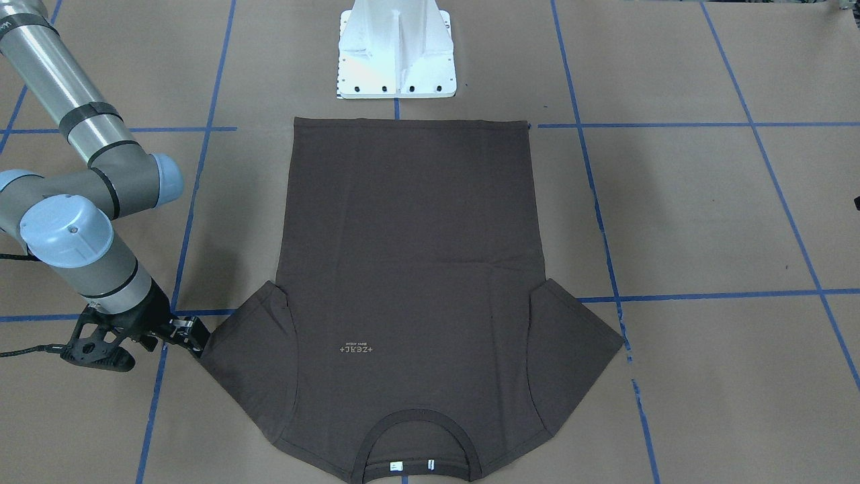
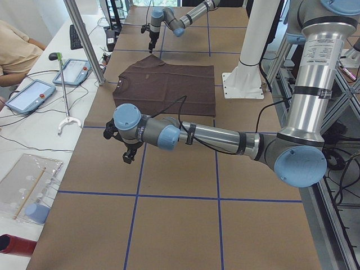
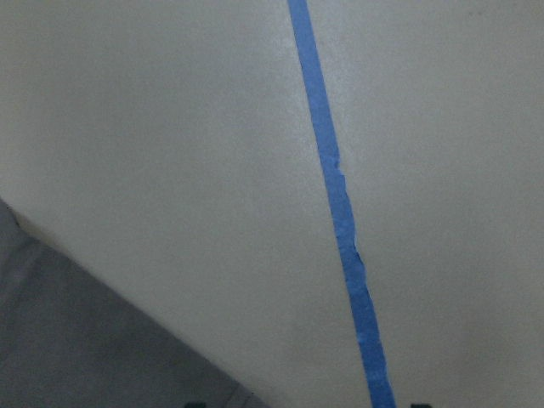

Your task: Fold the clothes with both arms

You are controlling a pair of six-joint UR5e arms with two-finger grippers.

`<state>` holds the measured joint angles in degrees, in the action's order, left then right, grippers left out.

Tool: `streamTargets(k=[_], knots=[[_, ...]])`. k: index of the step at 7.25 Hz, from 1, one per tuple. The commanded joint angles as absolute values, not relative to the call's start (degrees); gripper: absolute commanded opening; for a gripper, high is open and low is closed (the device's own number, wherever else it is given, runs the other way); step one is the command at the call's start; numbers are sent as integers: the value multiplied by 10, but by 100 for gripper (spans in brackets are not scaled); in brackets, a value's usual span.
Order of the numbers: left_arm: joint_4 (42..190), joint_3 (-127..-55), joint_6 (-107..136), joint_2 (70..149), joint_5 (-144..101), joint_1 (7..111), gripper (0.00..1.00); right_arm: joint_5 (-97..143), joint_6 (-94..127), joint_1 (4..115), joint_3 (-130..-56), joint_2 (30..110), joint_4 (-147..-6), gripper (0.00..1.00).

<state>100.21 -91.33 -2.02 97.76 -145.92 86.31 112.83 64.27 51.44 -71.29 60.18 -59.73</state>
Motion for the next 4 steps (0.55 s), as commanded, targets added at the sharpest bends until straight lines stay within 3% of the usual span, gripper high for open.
streamTargets(k=[1, 2, 3, 4], knots=[[1005, -914, -20, 976, -1460, 863, 100, 1134, 644, 510, -702, 596, -598, 73], [1005, -914, -20, 974, -1462, 863, 100, 1133, 646, 505, -698, 585, -598, 65], [1008, -914, -20, 973, -1463, 863, 100, 1134, 647, 505, -696, 585, -599, 35], [1009, -913, -20, 970, -1463, 863, 100, 1134, 646, 505, -694, 584, -599, 18]])
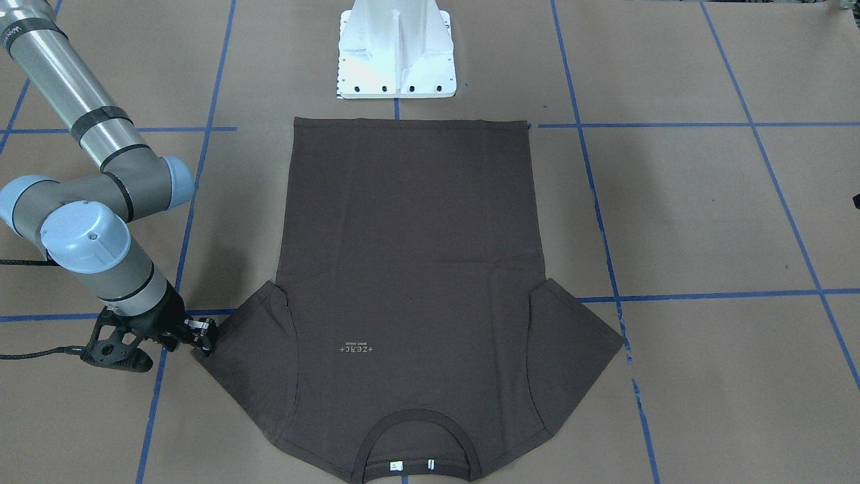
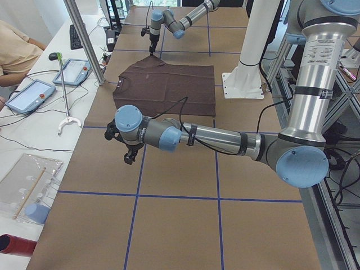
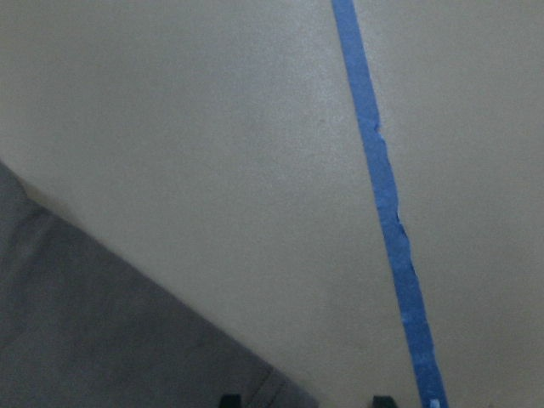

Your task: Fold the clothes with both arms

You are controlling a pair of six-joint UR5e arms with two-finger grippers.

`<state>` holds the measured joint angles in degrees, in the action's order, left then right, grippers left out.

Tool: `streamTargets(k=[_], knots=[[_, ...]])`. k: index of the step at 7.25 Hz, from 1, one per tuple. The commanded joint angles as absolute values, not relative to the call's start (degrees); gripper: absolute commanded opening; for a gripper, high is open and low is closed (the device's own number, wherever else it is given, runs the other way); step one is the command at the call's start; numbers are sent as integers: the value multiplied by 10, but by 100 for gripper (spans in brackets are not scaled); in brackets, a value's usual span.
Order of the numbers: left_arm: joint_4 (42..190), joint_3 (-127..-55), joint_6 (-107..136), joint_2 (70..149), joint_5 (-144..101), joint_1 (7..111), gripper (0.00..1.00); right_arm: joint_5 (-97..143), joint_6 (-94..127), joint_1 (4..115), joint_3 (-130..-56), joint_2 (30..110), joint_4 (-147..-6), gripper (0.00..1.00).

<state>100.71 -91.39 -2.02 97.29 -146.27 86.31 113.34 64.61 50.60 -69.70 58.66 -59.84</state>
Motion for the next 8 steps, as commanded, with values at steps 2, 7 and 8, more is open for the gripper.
streamTargets(k=[2, 7, 8], knots=[[1009, -913, -20, 964, -1463, 863, 100, 1134, 641, 504, -683, 582, -599, 5], [1035, -911, -20, 950, -1481, 864, 100, 1143, 645, 505, -695, 549, -599, 0], [1035, -912, -20, 950, -1482, 863, 100, 1144, 648, 505, -700, 524, -603, 0]])
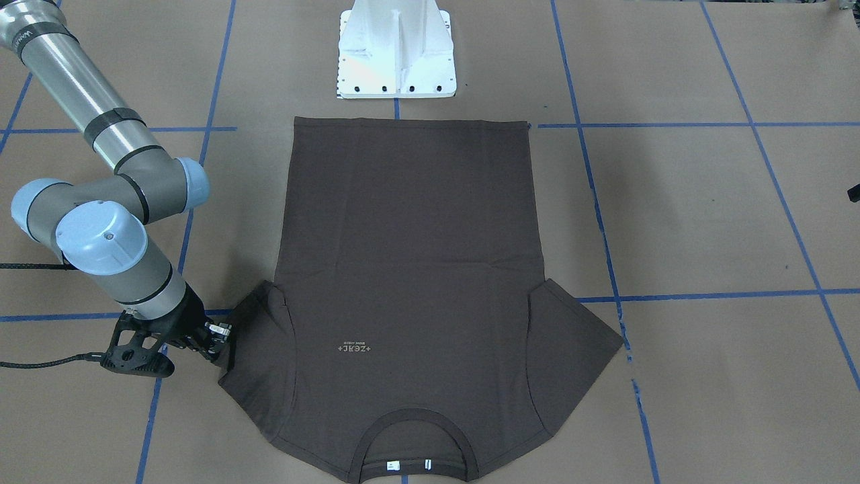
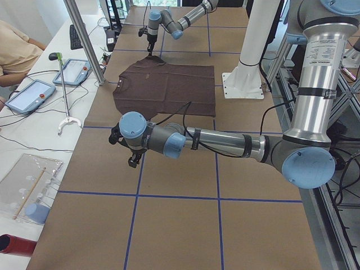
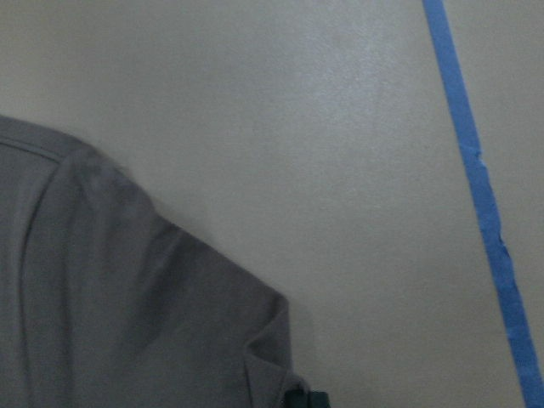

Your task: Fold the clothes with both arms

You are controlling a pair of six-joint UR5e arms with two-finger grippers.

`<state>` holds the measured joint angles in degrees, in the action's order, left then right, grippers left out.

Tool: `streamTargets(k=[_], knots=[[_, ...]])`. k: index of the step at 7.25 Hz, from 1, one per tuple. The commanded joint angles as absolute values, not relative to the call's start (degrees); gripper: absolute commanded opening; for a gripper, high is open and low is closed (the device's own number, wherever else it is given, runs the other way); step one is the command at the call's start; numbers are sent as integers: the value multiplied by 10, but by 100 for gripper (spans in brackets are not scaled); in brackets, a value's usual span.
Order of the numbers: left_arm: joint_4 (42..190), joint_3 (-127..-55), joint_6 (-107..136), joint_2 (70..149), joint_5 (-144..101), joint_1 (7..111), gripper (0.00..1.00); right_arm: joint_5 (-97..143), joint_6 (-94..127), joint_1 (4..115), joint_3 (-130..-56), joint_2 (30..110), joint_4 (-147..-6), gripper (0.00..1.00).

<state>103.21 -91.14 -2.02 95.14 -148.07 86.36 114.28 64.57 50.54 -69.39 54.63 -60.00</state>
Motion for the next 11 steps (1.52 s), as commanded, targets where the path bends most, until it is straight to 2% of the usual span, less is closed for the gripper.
streamTargets(k=[1, 2, 4, 6, 7, 8, 10, 11], knots=[[1036, -911, -20, 951, -1482, 864, 100, 1143, 674, 483, -697, 504, -602, 0], [1036, -913, -20, 951, -1482, 863, 100, 1140, 715, 469, -681, 475, -604, 0], [1045, -913, -20, 952, -1482, 863, 100, 1118, 732, 460, -605, 411, -602, 0], [1079, -912, -5, 954, -1482, 862, 100, 1099, 757, 447, -578, 384, -602, 0], [1092, -911, 36, 959, -1481, 854, 100, 1097, 757, 445, -576, 384, -602, 73], [1159, -905, 78, 959, -1477, 838, 100, 1095, 780, 443, -578, 380, -603, 100], [1240, -901, 313, 980, -1434, 760, 100, 1101, 803, 440, -618, 382, -604, 100], [1245, -897, 412, 1017, -1383, 704, 100, 1104, 803, 447, -637, 395, -605, 100]])
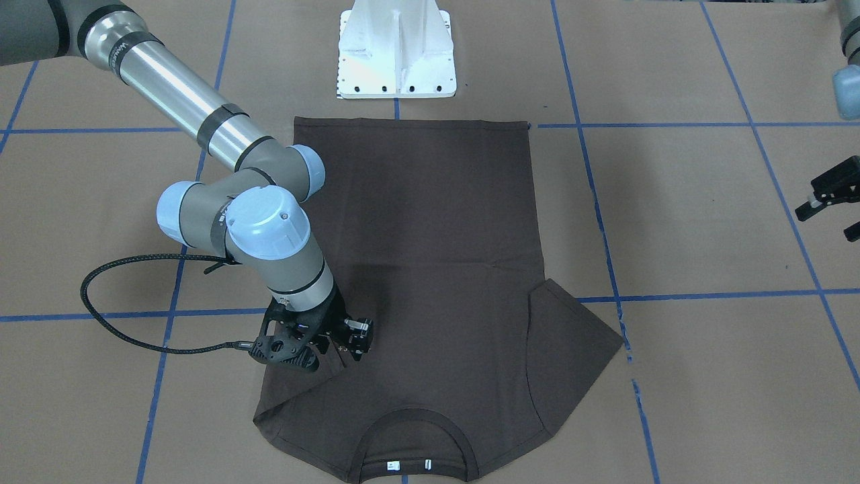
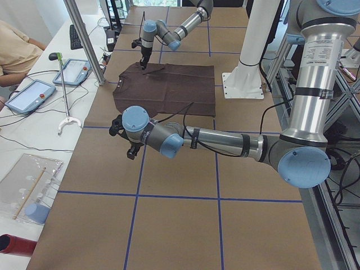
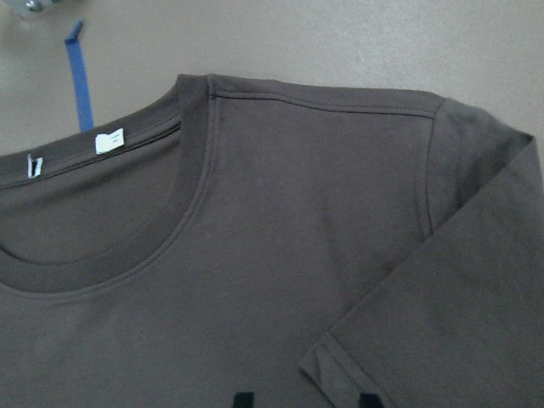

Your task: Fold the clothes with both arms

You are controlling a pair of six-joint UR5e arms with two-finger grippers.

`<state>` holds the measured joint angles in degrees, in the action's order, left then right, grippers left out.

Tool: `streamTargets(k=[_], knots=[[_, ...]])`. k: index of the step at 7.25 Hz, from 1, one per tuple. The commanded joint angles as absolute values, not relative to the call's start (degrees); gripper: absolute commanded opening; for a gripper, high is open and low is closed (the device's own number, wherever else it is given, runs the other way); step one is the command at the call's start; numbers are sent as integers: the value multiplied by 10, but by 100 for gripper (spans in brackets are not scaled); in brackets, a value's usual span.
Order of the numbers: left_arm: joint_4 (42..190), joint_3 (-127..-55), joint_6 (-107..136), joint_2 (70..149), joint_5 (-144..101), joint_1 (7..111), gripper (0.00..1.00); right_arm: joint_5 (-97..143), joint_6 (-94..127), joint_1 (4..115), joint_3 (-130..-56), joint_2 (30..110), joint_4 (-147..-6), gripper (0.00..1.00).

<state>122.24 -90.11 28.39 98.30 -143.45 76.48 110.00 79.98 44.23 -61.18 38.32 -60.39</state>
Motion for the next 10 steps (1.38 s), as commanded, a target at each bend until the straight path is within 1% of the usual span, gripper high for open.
streamTargets(k=[1, 2, 3, 4, 5, 6, 8, 10], knots=[[1244, -885, 477, 1045, -1285, 626, 99, 1151, 797, 479, -691, 457, -603, 100], [1246, -864, 542, 1077, -1244, 574, 97, 1185, 791, 513, -729, 508, -603, 100], [1245, -835, 566, 1110, -1225, 563, 97, 1184, 782, 523, -729, 522, -604, 100], [1244, -802, 567, 1134, -1192, 544, 90, 1187, 775, 535, -729, 536, -599, 100], [1244, -766, 568, 1164, -1175, 541, 86, 1184, 739, 534, -727, 539, -599, 100], [1245, -746, 568, 1177, -1174, 541, 81, 1185, 689, 535, -716, 544, -598, 100], [1248, -692, 585, 1215, -1146, 531, 78, 1187, 669, 535, -708, 543, -597, 100], [1250, -682, 586, 1215, -1142, 516, 73, 1192, 668, 537, -709, 542, -597, 100]])
